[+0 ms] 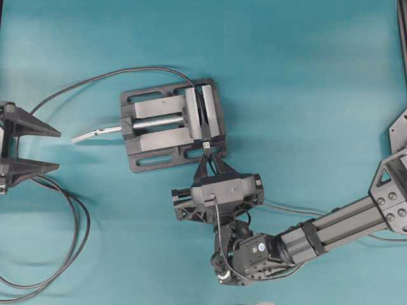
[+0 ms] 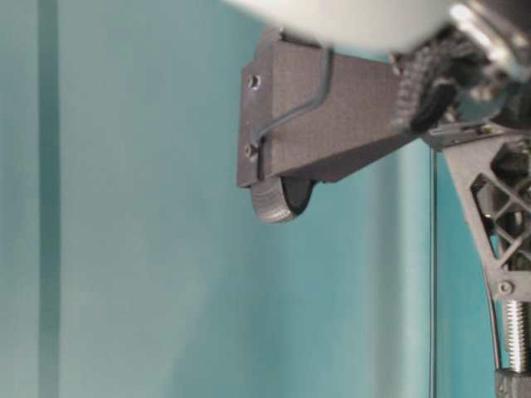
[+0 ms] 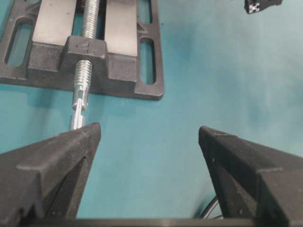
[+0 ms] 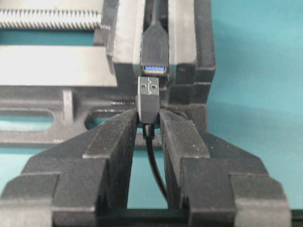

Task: Insert the USB cable into the fixed female connector.
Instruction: 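Push the plug forward with the right gripper into the connector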

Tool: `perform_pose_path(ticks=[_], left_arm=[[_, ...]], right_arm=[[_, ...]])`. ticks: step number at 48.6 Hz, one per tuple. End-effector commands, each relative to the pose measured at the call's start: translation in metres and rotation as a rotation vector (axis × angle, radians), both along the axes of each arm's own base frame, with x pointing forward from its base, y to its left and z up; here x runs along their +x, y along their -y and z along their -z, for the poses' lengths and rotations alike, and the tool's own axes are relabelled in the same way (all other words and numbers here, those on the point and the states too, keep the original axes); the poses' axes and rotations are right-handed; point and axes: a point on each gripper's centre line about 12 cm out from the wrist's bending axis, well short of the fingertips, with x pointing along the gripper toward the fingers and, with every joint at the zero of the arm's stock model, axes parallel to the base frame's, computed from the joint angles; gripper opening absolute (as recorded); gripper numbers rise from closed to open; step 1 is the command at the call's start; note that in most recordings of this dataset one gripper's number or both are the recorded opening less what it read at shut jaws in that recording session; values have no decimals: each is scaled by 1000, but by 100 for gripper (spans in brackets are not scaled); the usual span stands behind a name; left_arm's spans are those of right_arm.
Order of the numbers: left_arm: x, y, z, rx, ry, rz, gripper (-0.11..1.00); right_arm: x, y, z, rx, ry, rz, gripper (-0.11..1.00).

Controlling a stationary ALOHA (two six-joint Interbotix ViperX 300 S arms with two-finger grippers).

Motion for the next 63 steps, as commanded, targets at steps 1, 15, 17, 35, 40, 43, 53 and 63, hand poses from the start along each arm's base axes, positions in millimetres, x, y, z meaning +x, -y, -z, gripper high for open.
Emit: perform_pose_path(ticks=[1,15,17,35,40,43,53,63], left_arm=[[3,0,-5,-9,17,-5,97],[3,0,-5,-9,17,-5,97],[3,0,-5,-9,17,-5,97],[3,0,-5,-9,17,-5,97],[3,0,-5,-9,17,-5,97],[3,0,-5,-9,17,-5,97],[3,0,-5,-9,17,-5,97],[3,0,-5,-9,17,-5,97]], right_arm=[[3,2,-29,20,61,13,20],[4,6,-29,22,59,19,20],[4,6,-29,22,58,18,20],[4,10,-28,19,41,20,20],[4,11,-27,17,37,21,20],[3,11,-27,16,34,21,20],[0,12,-26,15,31,26,20],[-1,16,-26,14,27,31,20]])
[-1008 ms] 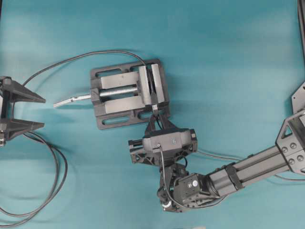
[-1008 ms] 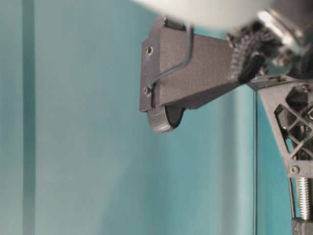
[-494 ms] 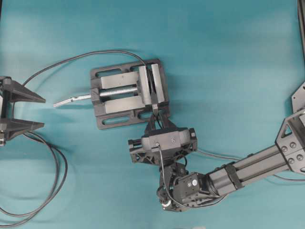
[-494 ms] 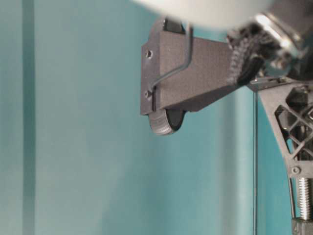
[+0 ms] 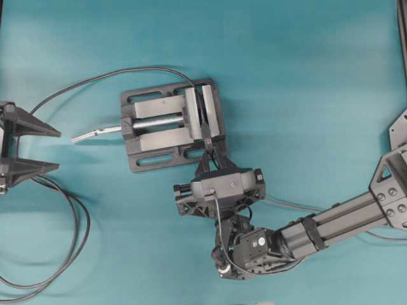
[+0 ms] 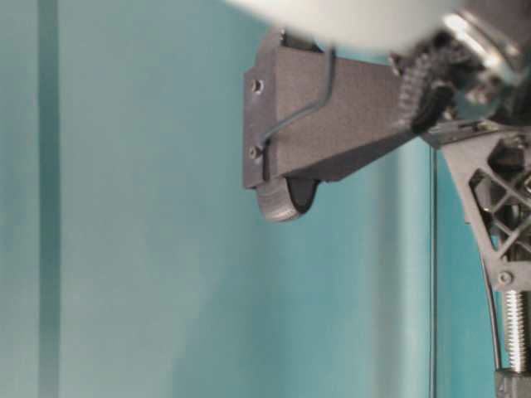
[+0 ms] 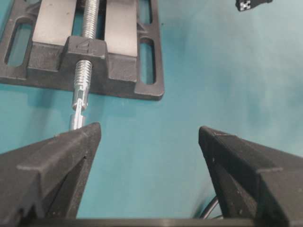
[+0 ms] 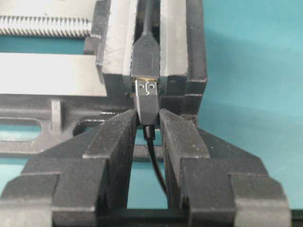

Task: Insert the USB cable into the fixed female connector.
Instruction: 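Push the plug forward with the right gripper into the connector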

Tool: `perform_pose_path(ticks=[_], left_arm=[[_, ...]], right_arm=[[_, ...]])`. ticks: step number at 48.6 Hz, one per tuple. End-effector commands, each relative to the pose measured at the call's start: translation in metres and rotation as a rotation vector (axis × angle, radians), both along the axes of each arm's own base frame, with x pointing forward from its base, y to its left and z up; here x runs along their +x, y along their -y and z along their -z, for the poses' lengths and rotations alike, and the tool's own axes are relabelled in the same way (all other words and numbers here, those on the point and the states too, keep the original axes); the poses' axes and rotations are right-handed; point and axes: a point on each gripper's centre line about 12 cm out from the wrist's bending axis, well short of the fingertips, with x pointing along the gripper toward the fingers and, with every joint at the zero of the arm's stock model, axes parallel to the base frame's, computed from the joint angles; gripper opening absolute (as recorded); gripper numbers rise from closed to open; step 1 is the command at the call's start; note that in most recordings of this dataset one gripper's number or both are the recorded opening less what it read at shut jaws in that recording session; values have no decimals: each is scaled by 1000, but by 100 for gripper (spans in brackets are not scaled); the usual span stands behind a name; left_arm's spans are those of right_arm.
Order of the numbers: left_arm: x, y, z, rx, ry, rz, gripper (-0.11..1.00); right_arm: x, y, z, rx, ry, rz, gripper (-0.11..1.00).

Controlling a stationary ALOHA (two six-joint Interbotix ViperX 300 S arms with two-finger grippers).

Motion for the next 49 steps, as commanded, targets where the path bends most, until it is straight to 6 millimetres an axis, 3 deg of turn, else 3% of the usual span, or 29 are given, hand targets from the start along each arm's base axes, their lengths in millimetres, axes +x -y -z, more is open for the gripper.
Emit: perform_pose_path(ticks=[1,49], left_arm=[[3,0,-5,-10,17,-6,97],[3,0,-5,-10,17,-6,97]], right_arm=[[3,7,-27,20,59,23,20],[12,50,-23,-4,59,97,20]])
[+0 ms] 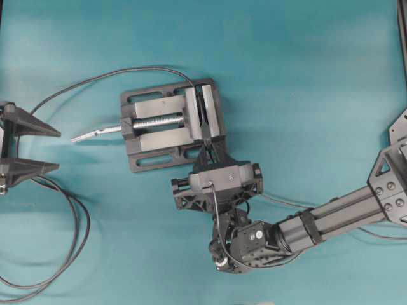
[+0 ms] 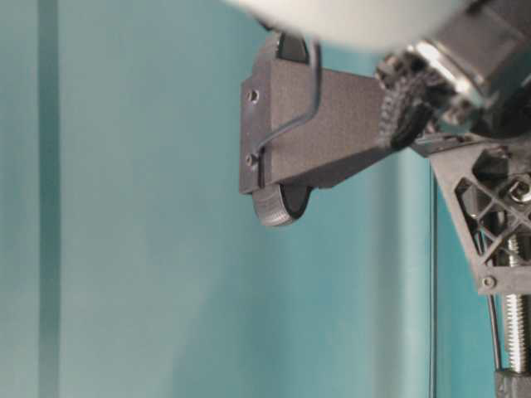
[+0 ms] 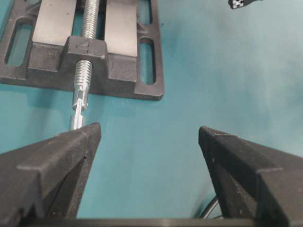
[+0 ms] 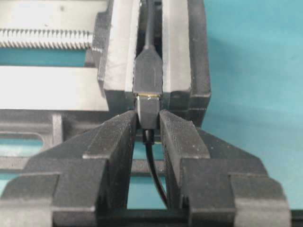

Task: Insert the USB cable into the fixed female connector.
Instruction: 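Push the plug forward with the right gripper into the connector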

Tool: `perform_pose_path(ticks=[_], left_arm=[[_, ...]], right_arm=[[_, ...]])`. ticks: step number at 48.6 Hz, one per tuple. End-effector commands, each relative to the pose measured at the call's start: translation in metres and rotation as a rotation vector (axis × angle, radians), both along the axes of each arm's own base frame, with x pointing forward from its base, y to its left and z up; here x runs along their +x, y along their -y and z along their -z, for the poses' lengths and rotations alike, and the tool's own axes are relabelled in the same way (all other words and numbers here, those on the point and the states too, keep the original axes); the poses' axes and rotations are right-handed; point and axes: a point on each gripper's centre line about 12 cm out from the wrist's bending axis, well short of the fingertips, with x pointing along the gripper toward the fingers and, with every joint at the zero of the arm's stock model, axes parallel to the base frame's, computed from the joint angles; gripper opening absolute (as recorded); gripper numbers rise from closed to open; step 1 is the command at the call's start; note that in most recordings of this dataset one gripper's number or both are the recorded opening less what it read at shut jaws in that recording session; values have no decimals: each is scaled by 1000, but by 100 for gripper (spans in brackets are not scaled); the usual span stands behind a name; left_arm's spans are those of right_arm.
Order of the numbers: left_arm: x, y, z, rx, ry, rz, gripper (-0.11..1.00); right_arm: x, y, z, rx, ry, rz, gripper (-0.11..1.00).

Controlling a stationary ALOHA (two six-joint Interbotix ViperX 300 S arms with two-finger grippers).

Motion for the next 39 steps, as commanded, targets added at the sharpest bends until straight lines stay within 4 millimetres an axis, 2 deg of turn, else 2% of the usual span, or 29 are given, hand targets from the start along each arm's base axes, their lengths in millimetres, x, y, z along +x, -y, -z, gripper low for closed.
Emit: perform_pose_path(ticks=[1,20,39], left_arm=[[3,0,-5,-10,17,-6,97],[3,0,-5,-10,17,-6,97],[3,0,-5,-10,17,-6,97]], right_arm=[[8,37,-21,-1,50,80,20],[13,72,-14,-42,48,122,20],[12,73,-13,-42,40,125,20]])
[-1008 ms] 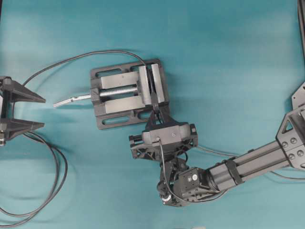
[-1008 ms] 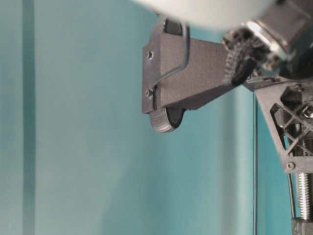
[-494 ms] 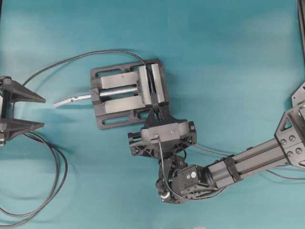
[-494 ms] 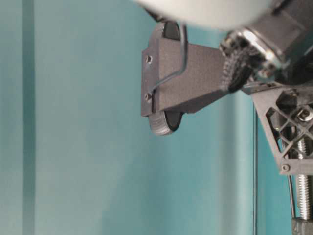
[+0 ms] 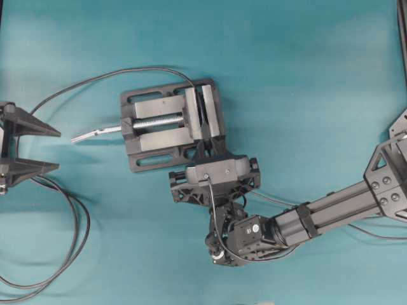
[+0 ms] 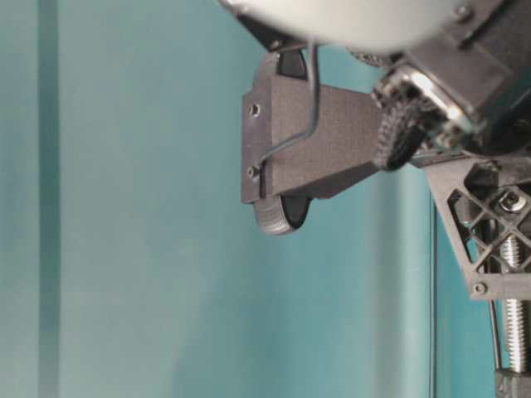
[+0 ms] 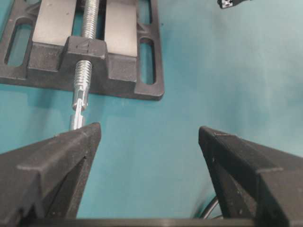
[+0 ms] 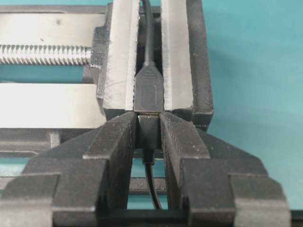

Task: Insert the USB cable into the fixed female connector.
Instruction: 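Push the plug forward with the right gripper into the connector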

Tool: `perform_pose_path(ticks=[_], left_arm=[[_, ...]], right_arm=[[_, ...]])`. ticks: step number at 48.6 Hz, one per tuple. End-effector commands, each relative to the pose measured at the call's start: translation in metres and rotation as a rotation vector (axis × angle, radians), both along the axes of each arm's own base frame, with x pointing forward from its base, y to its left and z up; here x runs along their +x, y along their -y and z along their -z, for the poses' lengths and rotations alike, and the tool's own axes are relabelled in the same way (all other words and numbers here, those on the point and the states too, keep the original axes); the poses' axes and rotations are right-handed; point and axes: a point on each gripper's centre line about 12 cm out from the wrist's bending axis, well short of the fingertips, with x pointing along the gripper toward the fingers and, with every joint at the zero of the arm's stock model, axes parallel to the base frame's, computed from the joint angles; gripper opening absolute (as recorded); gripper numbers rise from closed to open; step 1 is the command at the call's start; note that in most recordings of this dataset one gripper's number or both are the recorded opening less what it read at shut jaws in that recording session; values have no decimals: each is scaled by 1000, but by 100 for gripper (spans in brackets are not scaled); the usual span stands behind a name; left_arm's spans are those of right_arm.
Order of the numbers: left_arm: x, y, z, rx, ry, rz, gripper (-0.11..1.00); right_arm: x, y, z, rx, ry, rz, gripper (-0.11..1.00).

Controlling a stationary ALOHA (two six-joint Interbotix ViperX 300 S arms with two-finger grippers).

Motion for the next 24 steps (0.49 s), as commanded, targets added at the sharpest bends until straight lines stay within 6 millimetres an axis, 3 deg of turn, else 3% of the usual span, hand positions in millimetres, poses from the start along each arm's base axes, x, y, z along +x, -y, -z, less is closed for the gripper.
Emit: perform_pose_path(ticks=[1,24], left_arm=[[3,0,-5,-12,17,-7,97],[3,0,-5,-12,17,-7,97]], right_arm=[[6,59,-13,-21,32,116,20],[1,55,-12,39,88,63,20]])
